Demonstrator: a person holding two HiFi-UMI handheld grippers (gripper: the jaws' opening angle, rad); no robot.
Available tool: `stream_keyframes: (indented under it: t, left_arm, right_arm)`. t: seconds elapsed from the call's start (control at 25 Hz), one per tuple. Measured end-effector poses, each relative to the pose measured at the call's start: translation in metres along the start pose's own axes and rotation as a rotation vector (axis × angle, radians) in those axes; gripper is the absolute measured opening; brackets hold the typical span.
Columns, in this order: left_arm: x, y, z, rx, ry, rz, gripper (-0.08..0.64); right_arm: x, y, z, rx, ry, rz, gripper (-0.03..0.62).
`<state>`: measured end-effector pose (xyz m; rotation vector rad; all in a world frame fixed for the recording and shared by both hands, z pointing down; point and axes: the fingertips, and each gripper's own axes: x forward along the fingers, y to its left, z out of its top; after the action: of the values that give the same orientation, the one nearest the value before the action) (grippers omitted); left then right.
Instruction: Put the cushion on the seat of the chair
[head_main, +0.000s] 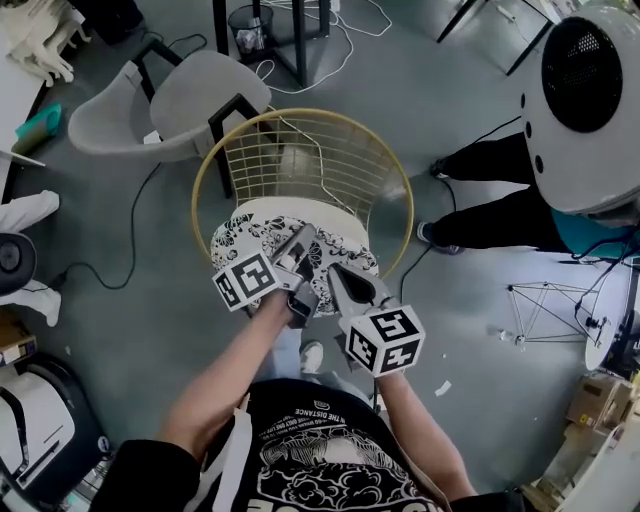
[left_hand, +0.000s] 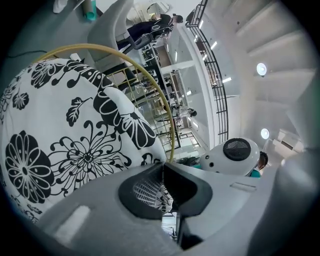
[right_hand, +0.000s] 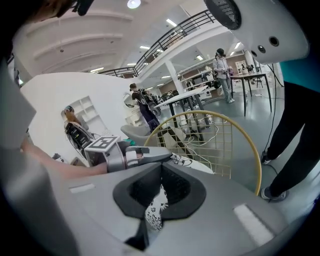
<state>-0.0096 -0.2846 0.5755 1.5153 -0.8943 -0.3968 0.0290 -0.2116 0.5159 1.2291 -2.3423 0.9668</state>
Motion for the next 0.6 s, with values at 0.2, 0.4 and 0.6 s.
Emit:
stream_keyframes:
  t: [0.2,0.4,0.6]
  left_arm:
    - [0.020,0.017,0.004,-0.009,0.022,0.020,0.017]
    - [0.041,0.033,0.009,-0.034,0.036,0.028,0.020]
    - [0.065,0.050,0.012,-0.045,0.063,0.058,0.020]
  right_arm:
    - [0.014,-0.008,-0.006,0.017,0.040,-0.005,-0.011]
    - [0.020,-0.018,-0.007,0.031,0.070,-0.024,-0.011]
    - [0.027,-0.030,-0.007,0.045,0.106,-0.036,-0.011]
